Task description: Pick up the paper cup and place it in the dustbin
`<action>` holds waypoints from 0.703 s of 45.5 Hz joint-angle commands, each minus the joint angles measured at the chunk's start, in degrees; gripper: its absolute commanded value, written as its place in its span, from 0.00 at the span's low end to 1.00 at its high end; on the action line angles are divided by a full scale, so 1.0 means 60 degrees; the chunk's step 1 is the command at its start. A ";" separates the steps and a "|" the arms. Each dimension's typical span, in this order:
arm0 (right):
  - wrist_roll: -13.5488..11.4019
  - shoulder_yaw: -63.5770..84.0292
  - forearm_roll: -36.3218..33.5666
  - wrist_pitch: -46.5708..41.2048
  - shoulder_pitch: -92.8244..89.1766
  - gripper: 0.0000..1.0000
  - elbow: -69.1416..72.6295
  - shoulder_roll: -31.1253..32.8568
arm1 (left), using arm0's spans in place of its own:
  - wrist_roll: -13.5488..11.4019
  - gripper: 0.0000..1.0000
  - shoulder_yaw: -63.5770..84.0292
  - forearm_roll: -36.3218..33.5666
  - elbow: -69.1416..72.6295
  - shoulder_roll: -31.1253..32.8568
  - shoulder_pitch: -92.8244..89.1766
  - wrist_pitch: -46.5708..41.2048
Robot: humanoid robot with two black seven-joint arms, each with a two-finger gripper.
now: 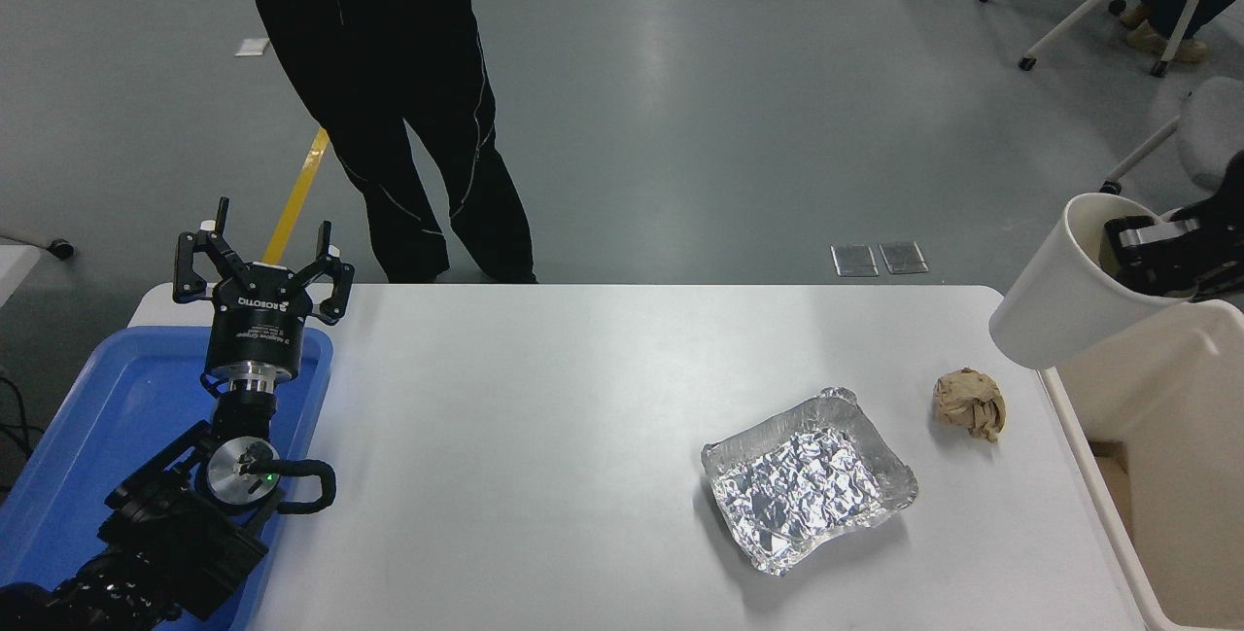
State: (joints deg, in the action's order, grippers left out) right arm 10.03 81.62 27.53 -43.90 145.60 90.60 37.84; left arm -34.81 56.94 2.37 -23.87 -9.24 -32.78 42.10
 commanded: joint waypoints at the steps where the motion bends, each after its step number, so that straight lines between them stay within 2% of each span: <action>1: -0.0032 -0.0112 -0.0048 0.0710 -0.2189 0.00 -0.1694 0.0079 | -0.0013 0.99 0.0003 0.0001 0.0009 0.0002 0.0000 0.0000; 7: -0.0017 -0.0916 -0.0194 0.0769 -0.4049 0.00 -0.3934 0.0299 | -0.0013 0.99 0.0003 0.0001 -0.0006 0.0002 0.0000 0.0000; 22: -0.0002 -0.4871 -0.0311 0.0754 -1.0407 0.00 -1.0014 0.0519 | 0.0001 0.99 0.0003 0.0001 -0.0006 0.0002 0.0000 0.0000; 32: -0.0017 -0.7084 -0.0896 0.1237 -1.3863 0.00 -1.3310 -0.0110 | 0.0001 0.99 0.0003 0.0001 -0.0006 0.0002 0.0000 0.0000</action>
State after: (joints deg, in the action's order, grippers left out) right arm 9.97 53.74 25.28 -39.01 86.08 33.21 39.99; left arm -34.83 56.94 2.38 -23.87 -9.23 -32.78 42.10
